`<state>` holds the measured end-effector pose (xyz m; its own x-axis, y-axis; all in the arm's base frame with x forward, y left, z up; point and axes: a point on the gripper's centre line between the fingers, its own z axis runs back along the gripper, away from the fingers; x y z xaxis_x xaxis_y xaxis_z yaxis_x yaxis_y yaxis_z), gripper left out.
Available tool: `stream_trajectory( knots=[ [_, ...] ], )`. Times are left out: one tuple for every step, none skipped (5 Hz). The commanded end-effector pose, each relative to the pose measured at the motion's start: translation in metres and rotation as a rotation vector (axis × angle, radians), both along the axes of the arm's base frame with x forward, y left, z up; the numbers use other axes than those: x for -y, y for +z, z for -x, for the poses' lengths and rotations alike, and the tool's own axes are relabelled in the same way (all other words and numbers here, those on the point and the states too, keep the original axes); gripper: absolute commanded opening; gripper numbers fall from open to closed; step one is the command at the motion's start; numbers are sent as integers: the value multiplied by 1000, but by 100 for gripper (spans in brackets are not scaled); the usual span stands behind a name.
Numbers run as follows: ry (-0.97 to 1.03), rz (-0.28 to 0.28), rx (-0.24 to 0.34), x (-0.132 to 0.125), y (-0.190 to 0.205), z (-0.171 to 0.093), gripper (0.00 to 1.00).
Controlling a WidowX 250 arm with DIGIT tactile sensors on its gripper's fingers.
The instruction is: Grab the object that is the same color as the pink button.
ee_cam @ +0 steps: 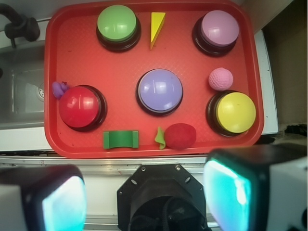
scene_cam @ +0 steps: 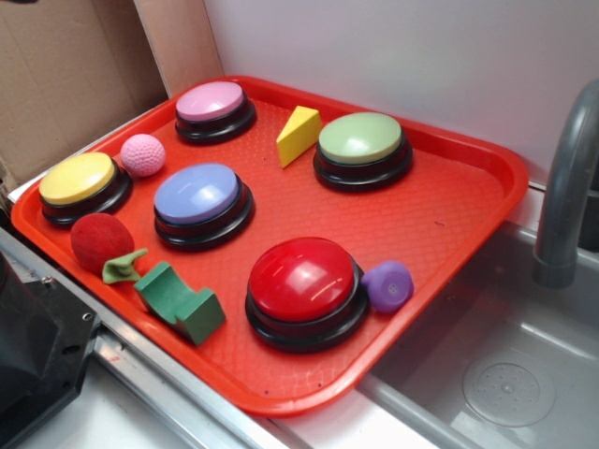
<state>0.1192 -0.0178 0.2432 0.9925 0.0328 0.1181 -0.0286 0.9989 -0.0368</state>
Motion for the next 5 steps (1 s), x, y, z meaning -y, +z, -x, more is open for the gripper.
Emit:
stream_trajectory(
  knots=[
    [0, 0, 0, 0, 0, 0, 100],
    [-86, -58, 43, -9, -22, -27, 100],
    [-149, -37, 52, -21, -38, -46, 100],
    [-101, -76, 67, -52, -64, -75, 100],
    [-98, -44, 148, -78, -91, -93, 100]
  ],
)
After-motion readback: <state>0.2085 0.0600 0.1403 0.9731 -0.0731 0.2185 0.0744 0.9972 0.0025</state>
